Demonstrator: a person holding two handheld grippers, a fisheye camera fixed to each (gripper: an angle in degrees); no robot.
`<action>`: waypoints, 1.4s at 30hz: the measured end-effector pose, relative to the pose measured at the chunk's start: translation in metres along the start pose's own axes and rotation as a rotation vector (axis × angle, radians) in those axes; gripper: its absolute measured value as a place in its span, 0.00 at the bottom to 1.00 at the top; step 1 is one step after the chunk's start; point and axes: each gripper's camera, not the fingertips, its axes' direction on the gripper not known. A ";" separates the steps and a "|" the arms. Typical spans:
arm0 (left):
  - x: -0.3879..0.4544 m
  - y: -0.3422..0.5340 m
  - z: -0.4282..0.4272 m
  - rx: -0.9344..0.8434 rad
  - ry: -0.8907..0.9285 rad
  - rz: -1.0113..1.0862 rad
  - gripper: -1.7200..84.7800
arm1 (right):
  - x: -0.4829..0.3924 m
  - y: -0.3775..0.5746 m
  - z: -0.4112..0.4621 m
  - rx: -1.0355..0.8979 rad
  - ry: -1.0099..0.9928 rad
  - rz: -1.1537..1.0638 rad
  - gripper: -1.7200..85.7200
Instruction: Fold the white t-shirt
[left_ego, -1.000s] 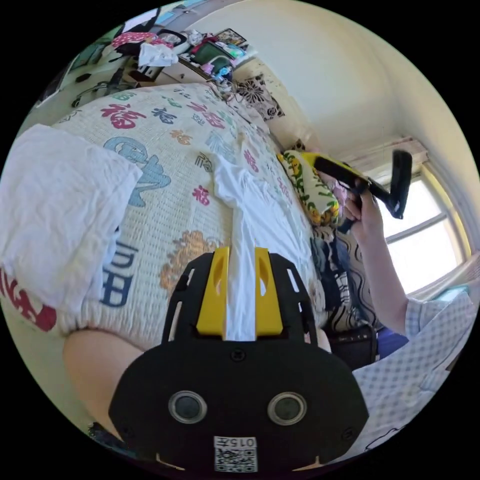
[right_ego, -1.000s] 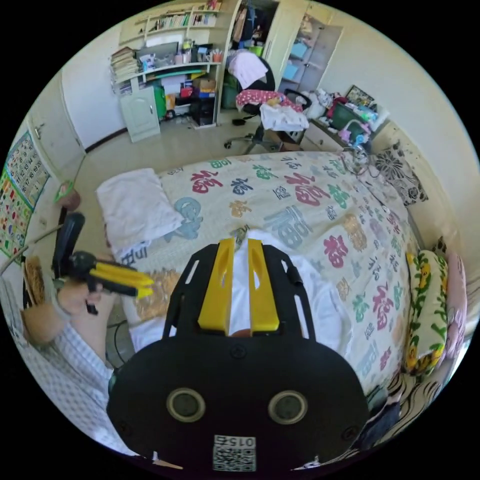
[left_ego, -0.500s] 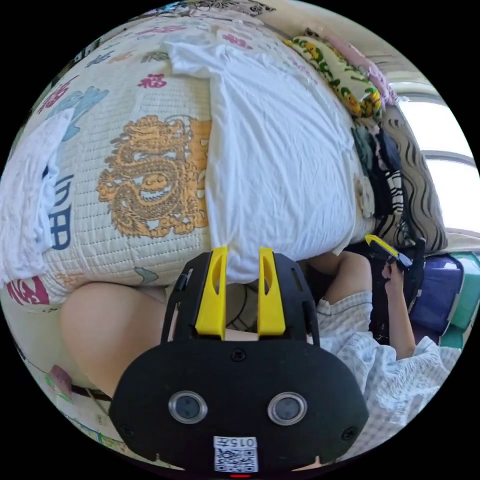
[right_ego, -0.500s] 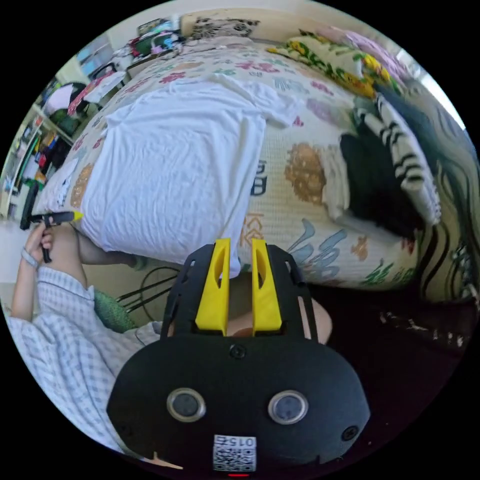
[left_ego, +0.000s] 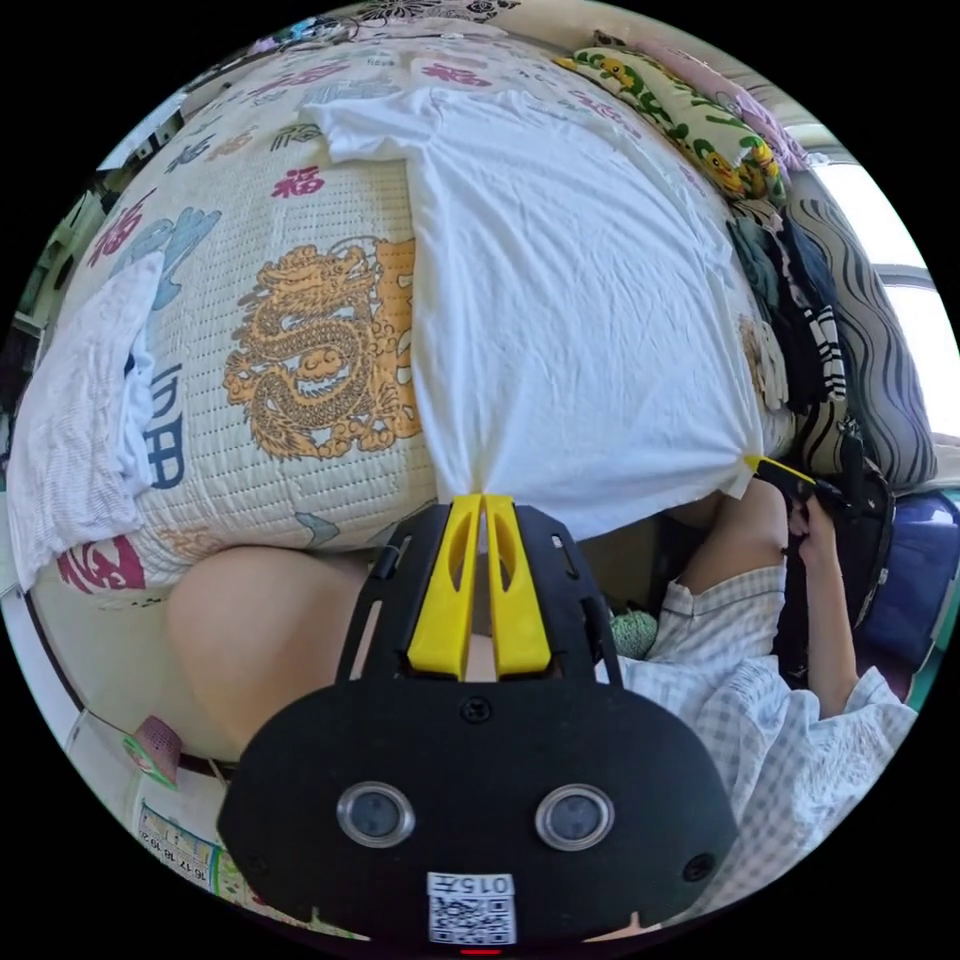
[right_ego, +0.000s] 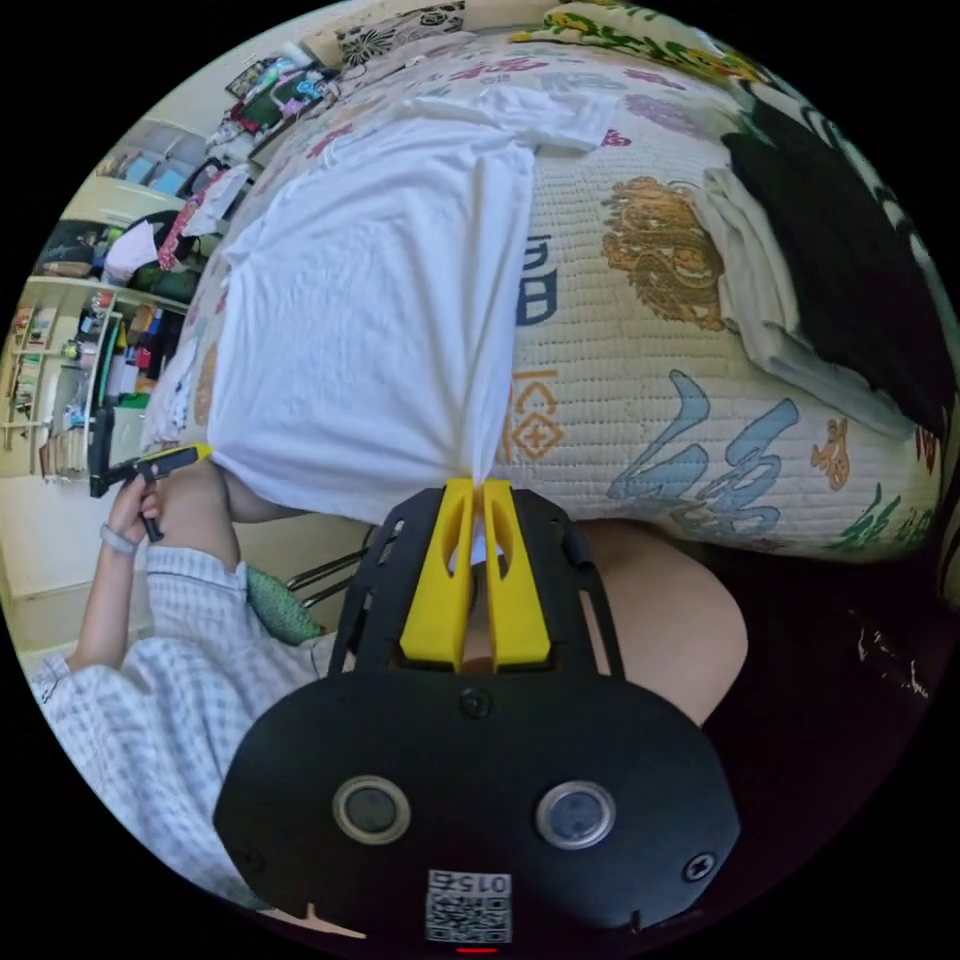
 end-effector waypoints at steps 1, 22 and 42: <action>0.004 -0.002 -0.002 -0.003 -0.008 0.001 0.01 | 0.010 0.003 -0.006 0.000 -0.016 0.004 0.02; 0.112 -0.073 -0.149 0.122 -0.203 -0.065 0.11 | 0.117 0.022 -0.066 0.280 0.204 0.073 0.06; 0.544 -0.474 -0.097 0.133 -0.060 0.668 0.15 | 0.221 -0.106 -0.049 0.633 -0.251 0.385 0.10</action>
